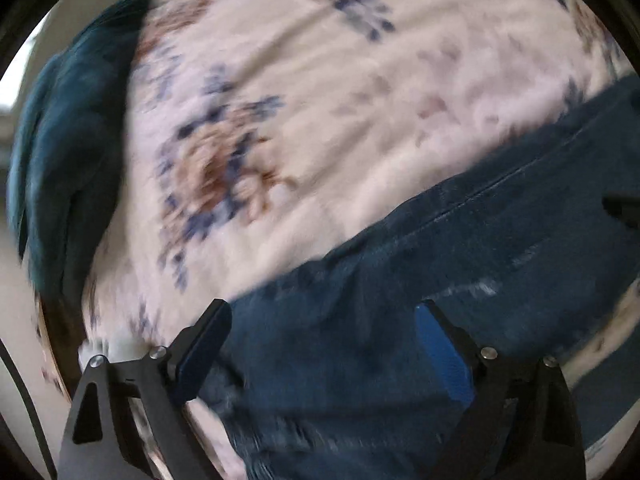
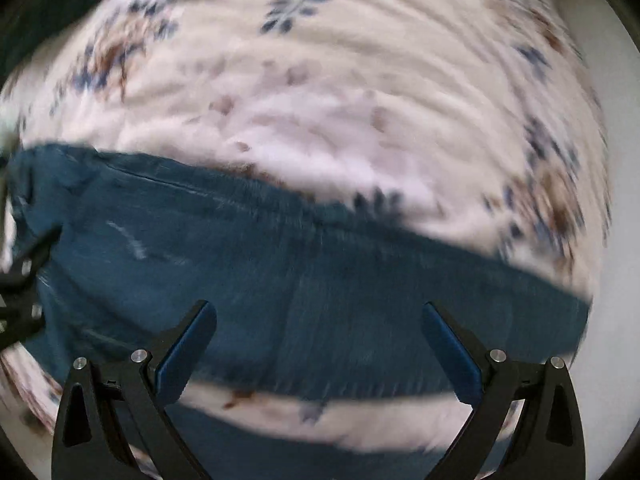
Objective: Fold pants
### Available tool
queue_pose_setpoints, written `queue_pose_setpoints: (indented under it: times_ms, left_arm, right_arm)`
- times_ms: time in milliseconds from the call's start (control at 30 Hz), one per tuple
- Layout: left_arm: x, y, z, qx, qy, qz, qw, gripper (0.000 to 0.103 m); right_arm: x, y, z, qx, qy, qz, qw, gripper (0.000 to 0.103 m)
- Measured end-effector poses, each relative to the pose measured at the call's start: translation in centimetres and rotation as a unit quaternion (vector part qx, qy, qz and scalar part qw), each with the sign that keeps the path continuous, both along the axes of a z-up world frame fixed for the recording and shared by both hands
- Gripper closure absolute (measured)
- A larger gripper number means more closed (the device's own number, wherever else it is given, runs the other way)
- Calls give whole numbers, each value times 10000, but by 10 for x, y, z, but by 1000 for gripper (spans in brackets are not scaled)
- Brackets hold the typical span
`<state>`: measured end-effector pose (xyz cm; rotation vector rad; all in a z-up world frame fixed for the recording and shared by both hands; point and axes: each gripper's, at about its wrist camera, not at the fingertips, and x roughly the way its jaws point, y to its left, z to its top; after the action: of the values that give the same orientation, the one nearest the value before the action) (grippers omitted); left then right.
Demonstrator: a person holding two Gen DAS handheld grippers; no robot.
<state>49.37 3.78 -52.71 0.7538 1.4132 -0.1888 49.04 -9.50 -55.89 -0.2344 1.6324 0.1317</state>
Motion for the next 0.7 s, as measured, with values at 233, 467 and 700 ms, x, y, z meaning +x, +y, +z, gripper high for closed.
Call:
queue_pose_setpoints:
  times_ms: [233, 467, 700]
  left_arm:
    - [25, -10, -42, -129, 766, -782, 9939, 9]
    - [44, -10, -65, -419, 1534, -1010, 9821, 9]
    - [38, -17, -67, -724, 1703, -1099, 9766, 46]
  right_arm:
    - [40, 31, -64, -690, 470, 1876, 9787, 0]
    - [59, 32, -111, -417, 1000, 2412, 9644, 1]
    - [70, 24, -108, -70, 1021, 2715, 9570, 46]
